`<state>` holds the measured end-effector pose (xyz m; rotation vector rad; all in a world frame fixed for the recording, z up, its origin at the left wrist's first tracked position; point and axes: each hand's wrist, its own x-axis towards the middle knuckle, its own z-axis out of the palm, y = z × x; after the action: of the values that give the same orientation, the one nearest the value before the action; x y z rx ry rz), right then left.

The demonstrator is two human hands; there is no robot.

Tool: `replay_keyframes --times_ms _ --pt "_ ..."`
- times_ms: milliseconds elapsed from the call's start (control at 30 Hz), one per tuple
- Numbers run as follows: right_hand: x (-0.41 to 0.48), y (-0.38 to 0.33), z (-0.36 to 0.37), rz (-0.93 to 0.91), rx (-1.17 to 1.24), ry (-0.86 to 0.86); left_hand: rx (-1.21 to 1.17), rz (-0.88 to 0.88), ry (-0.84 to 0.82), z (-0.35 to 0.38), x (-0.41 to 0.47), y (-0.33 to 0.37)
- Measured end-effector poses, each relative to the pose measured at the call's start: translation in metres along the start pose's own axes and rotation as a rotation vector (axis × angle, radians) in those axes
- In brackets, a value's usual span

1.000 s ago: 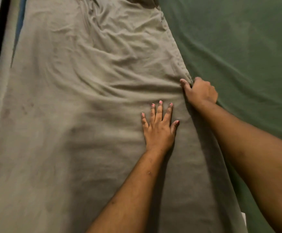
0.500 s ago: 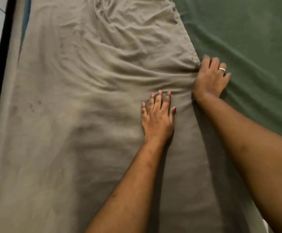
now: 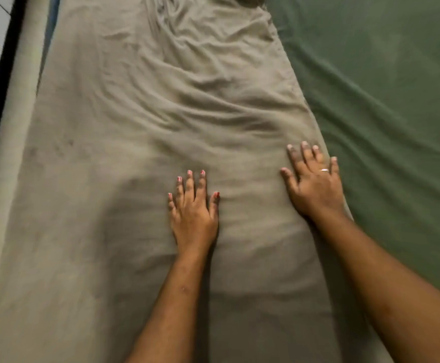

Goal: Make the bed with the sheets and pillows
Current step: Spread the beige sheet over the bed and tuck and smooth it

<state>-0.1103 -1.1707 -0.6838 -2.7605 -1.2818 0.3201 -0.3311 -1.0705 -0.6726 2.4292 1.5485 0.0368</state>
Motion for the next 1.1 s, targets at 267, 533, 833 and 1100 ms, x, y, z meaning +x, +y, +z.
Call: replay_keyframes --times_ms 267,533,833,1100 --pt "-0.083 -0.086 -0.013 0.071 0.211 0.151 -0.061 0.169 -0.115 0.002 -0.056 0.008" --pt "-0.182 -0.059 0.017 -0.015 0.019 -0.029 -0.022 0.318 -0.093 0.001 -0.135 -0.043" --pt "-0.237 -0.046 -0.009 0.242 0.105 0.097 -0.013 0.371 -0.135 0.006 -0.204 -0.030" --pt "-0.293 -0.078 0.031 0.021 0.025 -0.046 0.001 0.358 -0.117 0.011 -0.226 -0.034"
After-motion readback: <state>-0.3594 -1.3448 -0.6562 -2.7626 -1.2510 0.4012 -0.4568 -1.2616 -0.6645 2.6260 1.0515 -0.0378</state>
